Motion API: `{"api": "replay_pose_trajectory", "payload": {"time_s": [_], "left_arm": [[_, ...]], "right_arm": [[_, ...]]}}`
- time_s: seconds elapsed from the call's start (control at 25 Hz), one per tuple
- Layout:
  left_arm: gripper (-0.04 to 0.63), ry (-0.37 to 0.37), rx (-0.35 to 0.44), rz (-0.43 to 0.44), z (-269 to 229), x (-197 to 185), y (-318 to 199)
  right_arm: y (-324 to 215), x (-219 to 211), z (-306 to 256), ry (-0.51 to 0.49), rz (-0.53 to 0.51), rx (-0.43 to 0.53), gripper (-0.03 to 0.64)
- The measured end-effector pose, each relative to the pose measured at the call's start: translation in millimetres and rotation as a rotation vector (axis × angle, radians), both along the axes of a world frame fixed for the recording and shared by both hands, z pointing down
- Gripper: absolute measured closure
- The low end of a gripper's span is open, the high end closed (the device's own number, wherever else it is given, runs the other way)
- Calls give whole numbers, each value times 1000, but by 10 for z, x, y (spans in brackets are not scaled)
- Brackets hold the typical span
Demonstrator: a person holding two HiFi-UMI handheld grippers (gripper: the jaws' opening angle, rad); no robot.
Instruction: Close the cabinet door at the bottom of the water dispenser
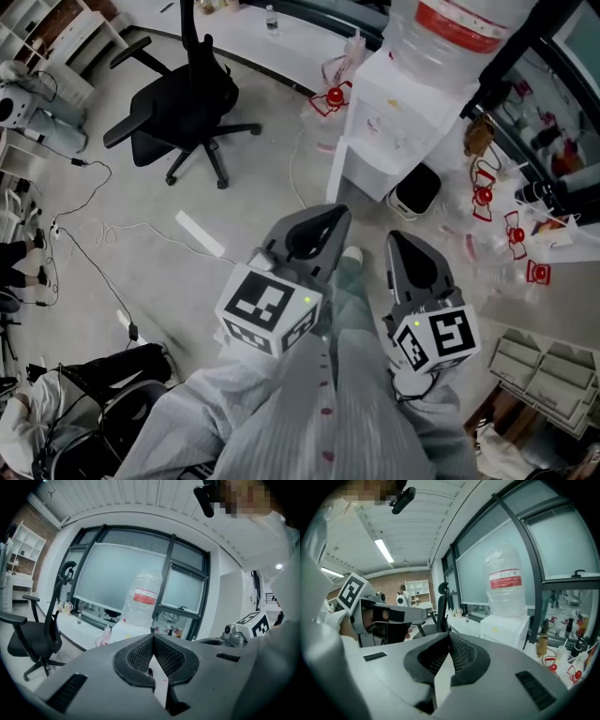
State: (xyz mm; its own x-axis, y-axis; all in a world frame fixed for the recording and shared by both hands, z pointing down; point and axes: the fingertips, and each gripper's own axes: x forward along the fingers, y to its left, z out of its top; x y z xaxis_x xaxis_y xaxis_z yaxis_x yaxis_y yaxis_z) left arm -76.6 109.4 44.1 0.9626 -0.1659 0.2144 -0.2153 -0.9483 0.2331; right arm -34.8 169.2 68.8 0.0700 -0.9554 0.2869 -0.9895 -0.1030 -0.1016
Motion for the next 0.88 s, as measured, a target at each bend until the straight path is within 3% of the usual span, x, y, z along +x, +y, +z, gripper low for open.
{"api": "replay_pose_trajectory", "payload": {"time_s": [0.56, 0.88], "left_arm": [[586, -26, -36, -162, 242, 1203, -1081], [586, -65, -64, -267, 538, 1408, -1430]], "right_arm": [[-1097, 1227, 261, -34, -160, -49, 603], [-1480, 1549, 591, -53, -246, -101, 603]]}}
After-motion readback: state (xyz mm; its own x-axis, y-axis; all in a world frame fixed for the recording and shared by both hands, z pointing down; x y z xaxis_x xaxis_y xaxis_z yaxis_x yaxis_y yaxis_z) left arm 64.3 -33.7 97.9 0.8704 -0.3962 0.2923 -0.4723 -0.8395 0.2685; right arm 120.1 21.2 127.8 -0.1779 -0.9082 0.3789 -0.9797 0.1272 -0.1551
